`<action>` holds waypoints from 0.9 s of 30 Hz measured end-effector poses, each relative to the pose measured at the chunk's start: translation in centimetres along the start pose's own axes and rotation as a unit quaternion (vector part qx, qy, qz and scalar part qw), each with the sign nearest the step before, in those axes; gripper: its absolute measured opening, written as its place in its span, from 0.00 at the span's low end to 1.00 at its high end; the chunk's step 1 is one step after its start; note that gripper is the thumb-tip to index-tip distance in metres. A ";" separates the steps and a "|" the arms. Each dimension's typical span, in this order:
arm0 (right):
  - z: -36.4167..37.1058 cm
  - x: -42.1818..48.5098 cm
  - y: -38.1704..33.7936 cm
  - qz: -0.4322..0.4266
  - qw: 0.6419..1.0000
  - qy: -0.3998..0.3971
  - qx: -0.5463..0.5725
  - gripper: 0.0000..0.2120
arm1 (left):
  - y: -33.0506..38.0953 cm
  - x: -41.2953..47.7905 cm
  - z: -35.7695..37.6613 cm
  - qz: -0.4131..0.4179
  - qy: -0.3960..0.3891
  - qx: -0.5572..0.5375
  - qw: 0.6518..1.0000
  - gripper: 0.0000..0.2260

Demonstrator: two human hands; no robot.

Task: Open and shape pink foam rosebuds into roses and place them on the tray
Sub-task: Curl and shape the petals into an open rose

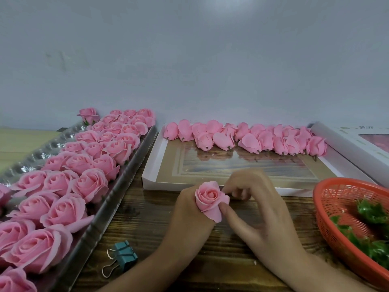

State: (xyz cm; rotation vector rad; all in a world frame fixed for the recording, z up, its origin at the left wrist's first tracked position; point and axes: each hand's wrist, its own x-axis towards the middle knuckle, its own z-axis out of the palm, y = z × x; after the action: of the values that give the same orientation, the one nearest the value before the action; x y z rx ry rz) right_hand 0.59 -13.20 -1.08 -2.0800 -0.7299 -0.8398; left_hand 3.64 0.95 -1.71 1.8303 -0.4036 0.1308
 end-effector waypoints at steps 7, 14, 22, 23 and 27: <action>0.0 0.1 0.1 -0.013 1.000 -0.009 -0.020 0.05 | 0.1 0.1 0.1 0.035 -0.022 -0.033 0.999 0.19; -0.2 0.0 0.2 -0.053 0.996 -0.009 -0.066 0.02 | -0.5 0.5 0.3 -0.057 -0.028 -0.027 0.998 0.12; -0.2 0.0 0.3 -0.086 0.994 -0.031 -0.055 0.06 | -1.0 1.0 0.3 -0.089 -0.106 -0.003 0.990 0.23; -0.2 -0.1 0.3 -0.086 0.994 -0.032 -0.054 0.06 | -0.8 0.8 0.4 -0.080 -0.095 0.004 0.992 0.21; -0.2 -0.1 0.1 -0.073 0.995 -0.047 -0.039 0.05 | -0.2 -0.3 0.2 -0.058 0.000 -0.035 0.998 0.19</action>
State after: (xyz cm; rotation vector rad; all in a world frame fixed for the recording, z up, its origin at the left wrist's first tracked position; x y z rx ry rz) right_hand 0.51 -13.41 -1.08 -2.1665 -0.9232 -0.8675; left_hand 3.39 0.93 -2.07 1.7806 -0.2984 0.0359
